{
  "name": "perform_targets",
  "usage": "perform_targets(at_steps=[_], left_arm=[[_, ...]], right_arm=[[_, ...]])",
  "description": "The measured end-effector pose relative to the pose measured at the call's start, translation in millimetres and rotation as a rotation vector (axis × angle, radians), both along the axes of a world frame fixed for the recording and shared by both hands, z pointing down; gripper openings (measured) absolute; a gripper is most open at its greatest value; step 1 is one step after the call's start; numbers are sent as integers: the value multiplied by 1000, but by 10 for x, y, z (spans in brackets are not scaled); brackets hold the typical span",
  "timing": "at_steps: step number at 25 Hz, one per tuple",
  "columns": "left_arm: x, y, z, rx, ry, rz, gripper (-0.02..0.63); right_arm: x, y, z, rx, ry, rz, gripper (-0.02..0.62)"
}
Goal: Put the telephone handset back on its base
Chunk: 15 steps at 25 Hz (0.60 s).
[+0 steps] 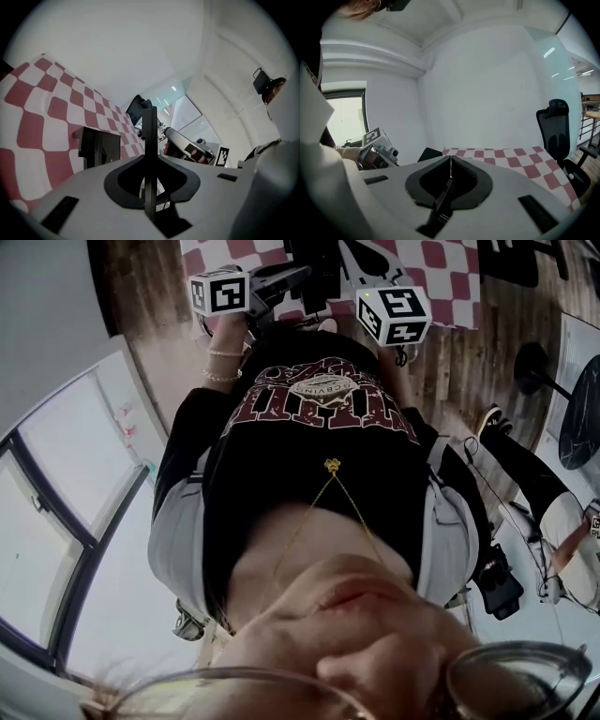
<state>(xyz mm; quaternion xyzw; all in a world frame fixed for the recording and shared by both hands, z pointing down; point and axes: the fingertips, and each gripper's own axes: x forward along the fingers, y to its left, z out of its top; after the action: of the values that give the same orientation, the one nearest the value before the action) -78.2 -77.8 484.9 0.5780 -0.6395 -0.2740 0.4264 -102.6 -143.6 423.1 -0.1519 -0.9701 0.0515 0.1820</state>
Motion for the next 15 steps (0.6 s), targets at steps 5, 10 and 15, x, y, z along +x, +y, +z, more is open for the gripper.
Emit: perform_targets(at_steps=[5, 10, 15], left_arm=[[-96, 0, 102, -18, 3, -13, 81], [-150, 39, 205, -30, 22, -8, 81], [-206, 47, 309, -43, 38, 2, 81]], right_arm=[[-66, -39, 35, -1, 6, -5, 21], [-103, -51, 46, 1, 18, 6, 21], [-142, -83, 71, -1, 28, 23, 21]])
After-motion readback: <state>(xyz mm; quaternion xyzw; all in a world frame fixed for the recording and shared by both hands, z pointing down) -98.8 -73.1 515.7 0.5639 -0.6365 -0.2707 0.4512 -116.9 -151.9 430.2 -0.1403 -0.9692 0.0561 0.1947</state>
